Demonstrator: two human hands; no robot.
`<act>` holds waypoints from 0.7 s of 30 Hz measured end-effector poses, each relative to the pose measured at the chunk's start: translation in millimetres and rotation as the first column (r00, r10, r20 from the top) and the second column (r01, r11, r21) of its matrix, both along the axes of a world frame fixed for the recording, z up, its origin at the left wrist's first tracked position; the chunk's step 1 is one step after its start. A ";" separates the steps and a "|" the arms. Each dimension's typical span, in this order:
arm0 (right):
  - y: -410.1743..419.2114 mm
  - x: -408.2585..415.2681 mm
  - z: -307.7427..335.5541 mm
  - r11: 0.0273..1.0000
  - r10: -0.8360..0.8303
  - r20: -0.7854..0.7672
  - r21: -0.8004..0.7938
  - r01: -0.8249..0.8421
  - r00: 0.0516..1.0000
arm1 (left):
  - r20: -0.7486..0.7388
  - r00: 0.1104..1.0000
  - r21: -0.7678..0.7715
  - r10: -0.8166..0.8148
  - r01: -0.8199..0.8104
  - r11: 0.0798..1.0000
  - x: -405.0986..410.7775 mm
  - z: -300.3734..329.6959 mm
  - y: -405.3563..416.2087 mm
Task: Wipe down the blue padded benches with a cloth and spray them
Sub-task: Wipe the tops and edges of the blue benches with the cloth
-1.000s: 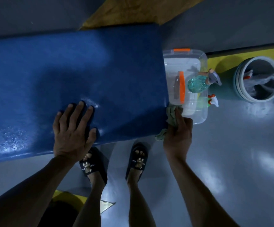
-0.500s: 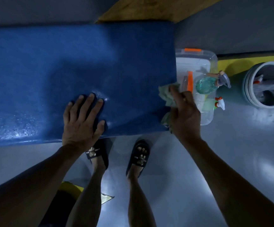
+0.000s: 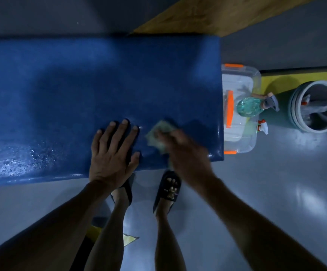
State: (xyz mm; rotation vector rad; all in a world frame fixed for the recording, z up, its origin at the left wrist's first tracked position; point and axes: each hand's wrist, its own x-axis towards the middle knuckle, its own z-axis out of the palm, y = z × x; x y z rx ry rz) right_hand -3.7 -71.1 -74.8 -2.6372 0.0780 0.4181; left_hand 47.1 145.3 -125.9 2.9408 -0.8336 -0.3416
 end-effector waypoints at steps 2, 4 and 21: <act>-43.0 -2.5 4.1 0.976 -0.205 0.042 -0.070 0.207 0.978 | -0.004 1.000 -0.018 -0.004 0.004 1.000 0.4 0.2 0.2; -60.1 1.3 -0.7 0.895 -0.415 0.111 -0.130 0.427 0.903 | -0.013 1.000 -0.025 -0.004 0.003 1.000 1.0 0.7 0.9; -78.2 62.4 -12.1 0.816 -0.491 0.232 -0.216 0.536 0.840 | -0.095 0.995 -0.073 0.008 -0.015 0.997 1.9 5.7 4.7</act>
